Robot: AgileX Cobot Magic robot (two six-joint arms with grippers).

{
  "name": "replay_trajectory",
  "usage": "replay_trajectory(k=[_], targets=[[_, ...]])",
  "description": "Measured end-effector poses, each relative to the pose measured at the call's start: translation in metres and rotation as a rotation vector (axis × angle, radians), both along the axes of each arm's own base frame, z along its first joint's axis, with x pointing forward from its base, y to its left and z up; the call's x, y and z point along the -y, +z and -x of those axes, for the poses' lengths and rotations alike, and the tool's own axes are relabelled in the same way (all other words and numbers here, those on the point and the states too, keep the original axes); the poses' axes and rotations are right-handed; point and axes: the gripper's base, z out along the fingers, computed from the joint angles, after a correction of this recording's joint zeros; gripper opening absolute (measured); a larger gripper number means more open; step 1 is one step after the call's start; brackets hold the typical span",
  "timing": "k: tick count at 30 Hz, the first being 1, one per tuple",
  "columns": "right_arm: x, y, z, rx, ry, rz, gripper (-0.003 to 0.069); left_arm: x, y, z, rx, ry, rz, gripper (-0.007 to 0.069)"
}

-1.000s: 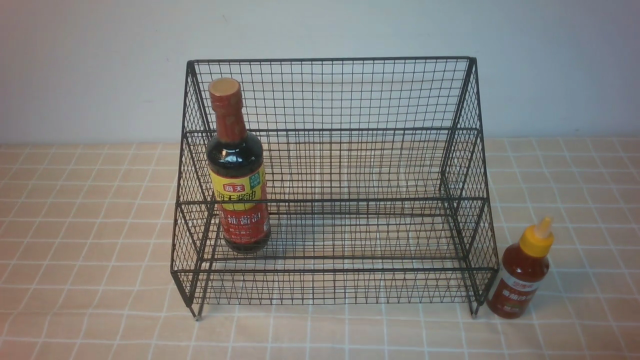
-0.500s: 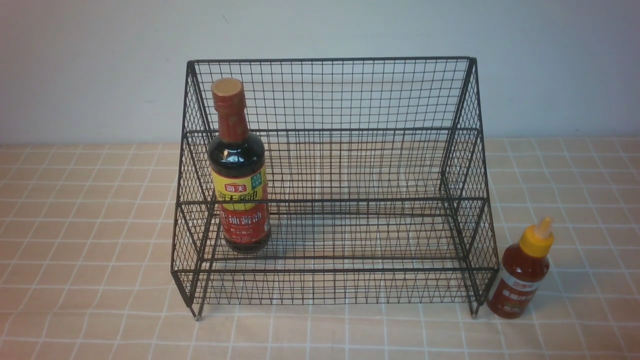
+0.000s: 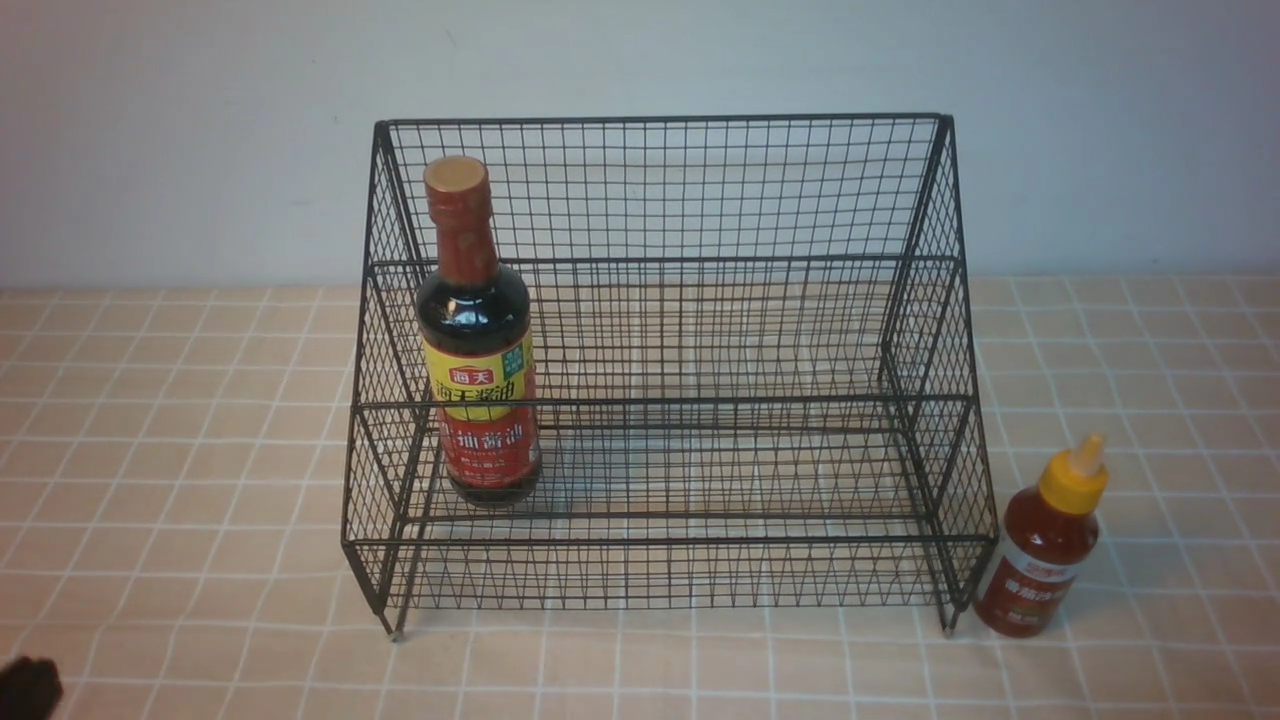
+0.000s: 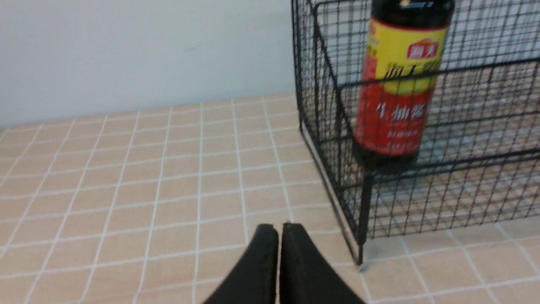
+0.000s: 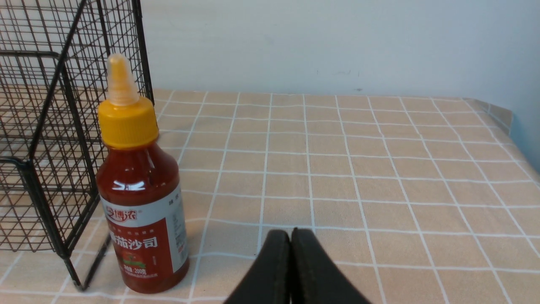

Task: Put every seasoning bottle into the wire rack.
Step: Use the right arm to grab the condiment bottle closest to it

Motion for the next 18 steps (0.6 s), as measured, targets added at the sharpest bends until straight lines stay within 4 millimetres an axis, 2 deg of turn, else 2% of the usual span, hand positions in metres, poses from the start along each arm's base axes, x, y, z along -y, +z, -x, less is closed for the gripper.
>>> replay_trajectory(k=[4, 18], targets=[[0.0, 0.0, 0.0, -0.001, 0.0, 0.0, -0.0014, 0.0, -0.03, -0.003, -0.07, 0.011, -0.01, -0.0007], [0.0, 0.0, 0.0, -0.001, 0.0, 0.0, -0.0014, 0.0, -0.031, -0.004, -0.06, 0.014, -0.005, -0.0007]])
